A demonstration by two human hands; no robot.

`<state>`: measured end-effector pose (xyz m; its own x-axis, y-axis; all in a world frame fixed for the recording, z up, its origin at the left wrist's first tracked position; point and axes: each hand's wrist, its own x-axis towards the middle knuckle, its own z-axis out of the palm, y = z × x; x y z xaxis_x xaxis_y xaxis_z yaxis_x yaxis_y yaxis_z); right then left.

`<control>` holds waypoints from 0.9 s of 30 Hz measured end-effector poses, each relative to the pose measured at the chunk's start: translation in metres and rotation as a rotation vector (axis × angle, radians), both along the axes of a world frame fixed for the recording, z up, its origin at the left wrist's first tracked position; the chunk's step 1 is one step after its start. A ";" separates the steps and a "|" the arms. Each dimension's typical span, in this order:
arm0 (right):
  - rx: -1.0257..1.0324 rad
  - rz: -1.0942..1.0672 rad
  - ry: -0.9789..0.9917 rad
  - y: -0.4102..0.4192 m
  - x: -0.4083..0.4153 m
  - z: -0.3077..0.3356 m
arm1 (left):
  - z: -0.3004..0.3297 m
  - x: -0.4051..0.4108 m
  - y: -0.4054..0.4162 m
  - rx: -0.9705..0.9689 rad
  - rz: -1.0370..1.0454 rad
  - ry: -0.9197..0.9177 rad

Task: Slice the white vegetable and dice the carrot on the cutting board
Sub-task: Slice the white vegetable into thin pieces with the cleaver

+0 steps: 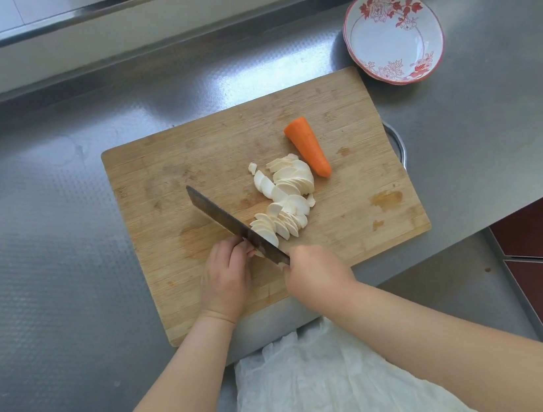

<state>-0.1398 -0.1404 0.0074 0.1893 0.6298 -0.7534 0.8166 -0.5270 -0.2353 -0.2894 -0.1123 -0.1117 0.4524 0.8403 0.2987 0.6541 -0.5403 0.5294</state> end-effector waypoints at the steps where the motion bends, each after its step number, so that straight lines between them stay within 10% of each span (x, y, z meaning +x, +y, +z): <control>1: 0.005 -0.026 0.019 0.000 0.001 -0.001 | 0.000 0.000 0.000 0.007 -0.001 -0.004; 27: 0.002 0.097 0.006 -0.005 0.021 0.013 | -0.004 -0.001 0.000 0.030 0.017 -0.083</control>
<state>-0.1188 -0.1455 0.0207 0.1228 0.6466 -0.7529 0.8624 -0.4450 -0.2414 -0.2901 -0.1123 -0.1161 0.4107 0.8379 0.3596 0.6182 -0.5457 0.5657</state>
